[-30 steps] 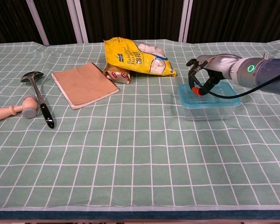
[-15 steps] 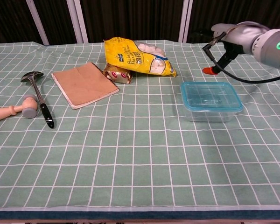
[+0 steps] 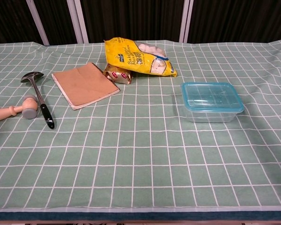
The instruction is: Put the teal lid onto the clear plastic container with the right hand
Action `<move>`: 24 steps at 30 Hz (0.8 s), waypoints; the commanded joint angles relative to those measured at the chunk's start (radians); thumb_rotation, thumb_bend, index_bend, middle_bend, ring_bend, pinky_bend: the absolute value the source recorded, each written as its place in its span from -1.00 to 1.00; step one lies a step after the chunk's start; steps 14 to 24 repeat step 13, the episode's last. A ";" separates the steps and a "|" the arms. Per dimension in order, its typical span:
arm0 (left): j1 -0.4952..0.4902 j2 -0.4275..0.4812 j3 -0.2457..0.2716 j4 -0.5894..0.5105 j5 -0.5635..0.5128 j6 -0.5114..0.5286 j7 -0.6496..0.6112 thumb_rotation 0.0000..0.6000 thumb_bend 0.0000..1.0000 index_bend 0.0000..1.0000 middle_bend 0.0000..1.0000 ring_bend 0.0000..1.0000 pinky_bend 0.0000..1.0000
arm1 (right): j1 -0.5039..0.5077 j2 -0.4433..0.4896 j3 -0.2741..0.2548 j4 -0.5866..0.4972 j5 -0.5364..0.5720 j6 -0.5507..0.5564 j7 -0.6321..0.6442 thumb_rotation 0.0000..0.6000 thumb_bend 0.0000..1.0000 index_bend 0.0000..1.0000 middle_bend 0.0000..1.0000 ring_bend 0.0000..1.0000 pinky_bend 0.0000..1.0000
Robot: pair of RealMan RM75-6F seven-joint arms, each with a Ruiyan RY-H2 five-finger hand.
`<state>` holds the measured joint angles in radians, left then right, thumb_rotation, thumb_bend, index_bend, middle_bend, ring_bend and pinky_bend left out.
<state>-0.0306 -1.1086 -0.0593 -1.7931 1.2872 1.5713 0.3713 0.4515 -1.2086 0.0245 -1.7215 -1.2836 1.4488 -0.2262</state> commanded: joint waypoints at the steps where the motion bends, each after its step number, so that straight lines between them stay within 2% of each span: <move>1: 0.003 0.007 0.003 -0.009 0.006 -0.001 -0.005 1.00 -0.34 -0.88 -1.00 -1.00 -1.00 | -0.160 0.039 -0.110 -0.007 -0.129 0.164 0.059 1.00 -0.39 -1.00 -1.00 -1.00 -1.00; 7: 0.013 0.011 0.016 -0.008 0.048 0.018 0.005 1.00 -0.34 -0.88 -1.00 -1.00 -1.00 | -0.283 0.019 -0.157 0.087 -0.217 0.289 0.080 1.00 -0.39 -1.00 -1.00 -1.00 -1.00; 13: 0.019 0.003 0.022 -0.001 0.081 0.032 0.004 1.00 -0.34 -0.88 -1.00 -1.00 -1.00 | -0.313 0.046 -0.157 0.061 -0.267 0.298 0.052 1.00 -0.39 -1.00 -1.00 -1.00 -1.00; 24: 0.019 0.003 0.022 -0.001 0.081 0.032 0.004 1.00 -0.34 -0.88 -1.00 -1.00 -1.00 | -0.313 0.046 -0.157 0.061 -0.267 0.298 0.052 1.00 -0.39 -1.00 -1.00 -1.00 -1.00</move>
